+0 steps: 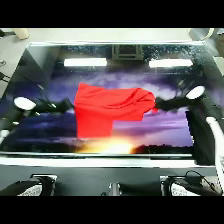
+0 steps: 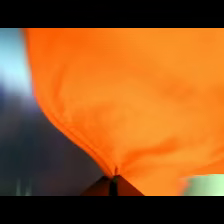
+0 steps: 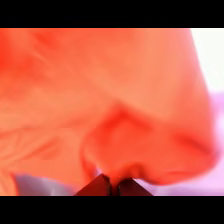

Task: Fold the shirts.

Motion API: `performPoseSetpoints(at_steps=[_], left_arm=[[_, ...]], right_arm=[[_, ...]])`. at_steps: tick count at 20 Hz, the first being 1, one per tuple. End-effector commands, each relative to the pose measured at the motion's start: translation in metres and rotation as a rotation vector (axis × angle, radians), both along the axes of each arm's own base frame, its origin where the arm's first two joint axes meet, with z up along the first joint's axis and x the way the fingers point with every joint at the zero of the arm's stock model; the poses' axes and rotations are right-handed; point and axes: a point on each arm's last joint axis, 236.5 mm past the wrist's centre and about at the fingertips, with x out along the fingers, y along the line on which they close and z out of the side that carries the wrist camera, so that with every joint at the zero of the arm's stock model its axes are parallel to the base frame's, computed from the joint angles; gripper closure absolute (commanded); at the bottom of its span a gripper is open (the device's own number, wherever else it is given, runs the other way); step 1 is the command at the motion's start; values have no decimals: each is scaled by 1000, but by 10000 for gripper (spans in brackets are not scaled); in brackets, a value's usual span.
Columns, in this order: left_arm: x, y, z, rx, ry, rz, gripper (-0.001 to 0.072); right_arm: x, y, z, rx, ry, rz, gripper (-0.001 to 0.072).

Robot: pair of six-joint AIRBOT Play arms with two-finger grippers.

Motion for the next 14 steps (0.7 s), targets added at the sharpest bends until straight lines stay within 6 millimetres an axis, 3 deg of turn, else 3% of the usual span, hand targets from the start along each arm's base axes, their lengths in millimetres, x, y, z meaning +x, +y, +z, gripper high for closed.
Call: performPoseSetpoints(at_steps=[1, 2, 3, 4, 5, 6, 8, 10, 14], left_arm=[[20, 52, 205, 83, -506, 63, 682], [4, 71, 293, 131, -706, 114, 682], [-25, 87, 371, 191, -886, 165, 682], [-66, 100, 444, 273, -1065, 220, 682], [-107, 107, 496, 358, -1199, 272, 682], [-149, 107, 536, 418, -1313, 314, 682], [-204, 96, 575, 433, -1435, 354, 682], [-225, 89, 580, 437, -1458, 361, 682], [-208, 102, 552, 504, -1329, 359, 682]], right_arm=[[16, -40, 206, -221, -515, -3, 689], [-1, -52, 294, -291, -721, -56, 689], [-35, -67, 375, -380, -914, -118, 689], [-75, -76, 436, -464, -1062, -175, 689], [-121, -82, 482, -528, -1175, -238, 689], [-158, -81, 507, -532, -1246, -287, 689], [-206, -75, 519, -525, -1290, -317, 689], [-223, -75, 509, -542, -1252, -313, 689], [-219, -79, 489, -552, -1164, -307, 689]])
